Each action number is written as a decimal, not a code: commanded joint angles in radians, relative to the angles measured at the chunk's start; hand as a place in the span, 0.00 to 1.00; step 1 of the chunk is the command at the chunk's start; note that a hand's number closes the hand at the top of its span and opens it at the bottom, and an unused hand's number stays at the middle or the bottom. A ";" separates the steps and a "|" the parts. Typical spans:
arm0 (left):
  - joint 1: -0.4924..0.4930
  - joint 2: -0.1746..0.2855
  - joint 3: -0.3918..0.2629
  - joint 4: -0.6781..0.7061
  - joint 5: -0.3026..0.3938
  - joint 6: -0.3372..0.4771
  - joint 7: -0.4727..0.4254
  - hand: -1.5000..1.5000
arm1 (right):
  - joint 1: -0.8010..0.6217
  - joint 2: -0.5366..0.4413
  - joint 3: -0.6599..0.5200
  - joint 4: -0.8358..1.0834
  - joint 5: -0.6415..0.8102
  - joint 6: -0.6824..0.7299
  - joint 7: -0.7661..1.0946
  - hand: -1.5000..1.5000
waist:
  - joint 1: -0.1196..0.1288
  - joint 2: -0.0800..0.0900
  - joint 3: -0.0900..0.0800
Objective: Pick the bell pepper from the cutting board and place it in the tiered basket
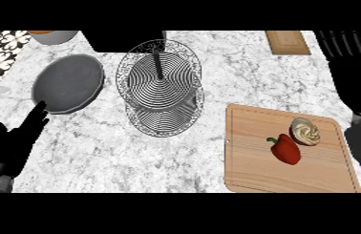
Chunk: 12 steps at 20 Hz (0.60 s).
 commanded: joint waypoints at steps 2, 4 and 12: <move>-0.027 -0.036 0.016 -0.038 0.018 -0.015 -0.019 0.50 | 0.088 0.032 0.098 -0.138 -0.020 0.133 -0.047 1.00 | -0.021 0.014 0.012; -0.069 -0.069 0.013 -0.083 0.043 -0.005 -0.012 0.50 | 0.119 0.022 0.176 -0.166 -0.067 0.291 -0.101 1.00 | -0.026 0.013 0.013; -0.034 -0.150 -0.051 -0.195 0.047 -0.014 -0.015 0.50 | 0.417 0.090 0.159 0.055 0.254 -0.024 -0.244 0.00 | -0.016 0.017 0.013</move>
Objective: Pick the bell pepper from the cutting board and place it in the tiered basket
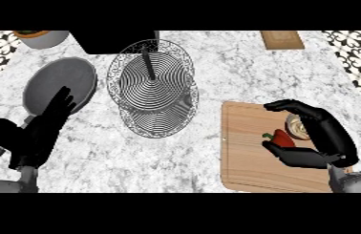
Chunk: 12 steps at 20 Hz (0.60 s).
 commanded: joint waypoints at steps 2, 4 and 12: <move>-0.041 -0.066 -0.051 -0.066 -0.049 0.048 0.080 0.50 | 0.148 -0.029 -0.037 -0.060 0.107 -0.037 -0.129 0.00 | 0.014 0.002 0.000; -0.029 -0.054 -0.008 -0.026 -0.019 0.000 0.027 0.50 | 0.158 -0.078 -0.039 -0.095 0.170 -0.031 -0.165 0.00 | 0.012 0.002 0.000; 0.017 -0.012 0.021 -0.079 0.001 -0.016 0.041 0.50 | 0.154 -0.435 -0.093 -0.218 0.485 -0.018 0.002 0.00 | 0.009 -0.008 -0.005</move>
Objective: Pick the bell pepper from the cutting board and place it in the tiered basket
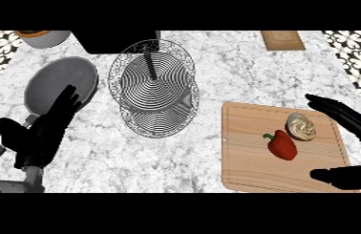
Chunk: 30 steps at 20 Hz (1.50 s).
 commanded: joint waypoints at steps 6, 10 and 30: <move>0.008 -0.030 -0.027 -0.017 -0.020 0.007 0.007 0.50 | 0.022 -0.315 0.094 -0.271 0.208 0.261 0.331 0.00 | 0.013 0.002 -0.002; -0.033 -0.037 0.017 0.058 -0.019 -0.030 -0.019 0.50 | 0.133 -0.245 0.141 -0.417 0.286 0.259 0.454 0.00 | 0.002 0.005 0.002; -0.066 -0.114 0.083 0.021 -0.095 -0.091 0.080 0.50 | 0.010 0.147 0.211 0.047 0.712 0.099 0.389 0.00 | 0.017 0.009 0.003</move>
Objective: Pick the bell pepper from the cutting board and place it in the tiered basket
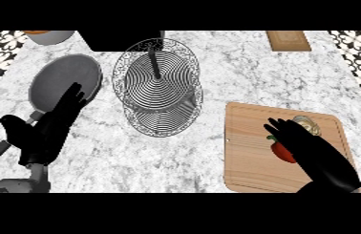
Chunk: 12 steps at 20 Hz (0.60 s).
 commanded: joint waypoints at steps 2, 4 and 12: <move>0.037 -0.024 0.015 -0.048 -0.025 -0.007 0.013 0.50 | -0.042 0.056 -0.050 0.187 0.084 -0.107 -0.121 0.00 | 0.002 0.000 0.000; -0.013 -0.069 -0.005 0.029 -0.070 -0.004 -0.009 0.50 | -0.026 0.107 -0.024 0.156 0.145 -0.120 -0.081 0.00 | -0.003 0.000 0.000; 0.068 -0.096 0.022 -0.075 -0.085 -0.027 0.016 0.50 | -0.150 0.126 -0.096 0.330 0.196 -0.039 -0.167 0.00 | 0.009 0.000 0.000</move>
